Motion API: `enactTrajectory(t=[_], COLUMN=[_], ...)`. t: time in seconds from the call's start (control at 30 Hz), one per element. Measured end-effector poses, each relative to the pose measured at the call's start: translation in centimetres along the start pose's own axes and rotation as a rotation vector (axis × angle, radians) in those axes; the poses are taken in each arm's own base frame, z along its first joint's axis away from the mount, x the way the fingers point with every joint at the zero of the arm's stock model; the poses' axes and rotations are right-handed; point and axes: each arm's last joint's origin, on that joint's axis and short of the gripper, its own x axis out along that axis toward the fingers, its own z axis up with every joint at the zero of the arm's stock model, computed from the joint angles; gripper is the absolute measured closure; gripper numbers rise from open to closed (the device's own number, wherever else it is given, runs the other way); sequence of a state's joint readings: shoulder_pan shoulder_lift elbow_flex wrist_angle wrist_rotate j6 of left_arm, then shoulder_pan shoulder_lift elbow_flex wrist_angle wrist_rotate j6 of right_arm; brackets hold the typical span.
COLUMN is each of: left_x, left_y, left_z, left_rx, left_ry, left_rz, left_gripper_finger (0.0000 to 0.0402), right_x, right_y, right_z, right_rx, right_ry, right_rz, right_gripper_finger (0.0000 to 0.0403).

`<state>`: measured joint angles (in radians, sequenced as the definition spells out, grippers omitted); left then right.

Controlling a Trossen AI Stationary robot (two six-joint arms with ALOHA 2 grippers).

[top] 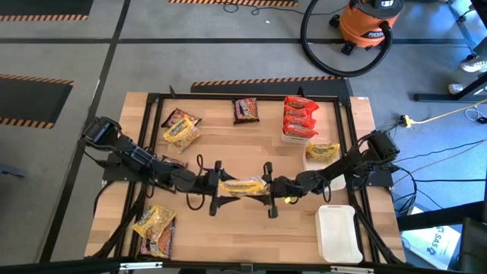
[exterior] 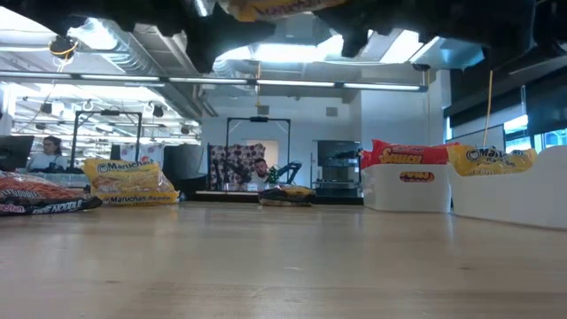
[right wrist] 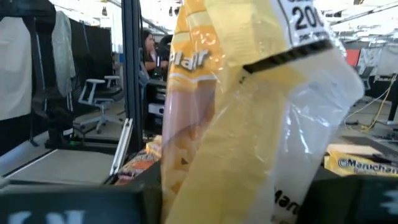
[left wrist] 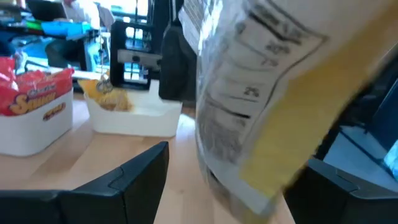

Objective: Sort Maruchan noodles
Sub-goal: Put the yellow noodle pack into the middle white bin

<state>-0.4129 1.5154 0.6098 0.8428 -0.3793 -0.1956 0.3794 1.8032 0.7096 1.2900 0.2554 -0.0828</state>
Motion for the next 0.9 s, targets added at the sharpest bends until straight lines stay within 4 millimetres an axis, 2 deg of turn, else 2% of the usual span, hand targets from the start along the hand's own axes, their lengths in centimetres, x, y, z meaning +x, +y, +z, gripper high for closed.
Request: enactTrajectory(t=[0.2,0.57,0.67,0.77,0.9], left_x=[-0.1,-0.2,-0.2,-0.2,-0.2], left_y=[-0.3,-0.6,-0.5,-0.5,-0.4], left_z=[0.2,-0.1,-0.2,-0.2,-0.5], left_rx=[0.04,0.076,0.095,0.098,0.111], left_ry=[-0.025,-0.002,0.006,0.006,0.033], left_rz=[-0.015,-0.022,-0.013,-0.004,0.016], left_gripper_finger=[0.0143,0.0261,0.0279,0.0286,0.029], right_x=[1.8,2.0,1.9,1.6,0.3], right_y=[0.5,0.5,0.6,0.9,1.4], right_z=[-0.3,-0.5,-0.4,-0.1,1.1], right_rx=[-0.021,0.02,0.013,-0.026,-0.11], right_ry=[-0.018,0.023,0.047,0.125,0.318], right_rz=[-0.007,-0.03,-0.033,-0.053,-0.121], right_gripper_finger=[0.0272,0.0269,0.0248,0.0211,0.0159])
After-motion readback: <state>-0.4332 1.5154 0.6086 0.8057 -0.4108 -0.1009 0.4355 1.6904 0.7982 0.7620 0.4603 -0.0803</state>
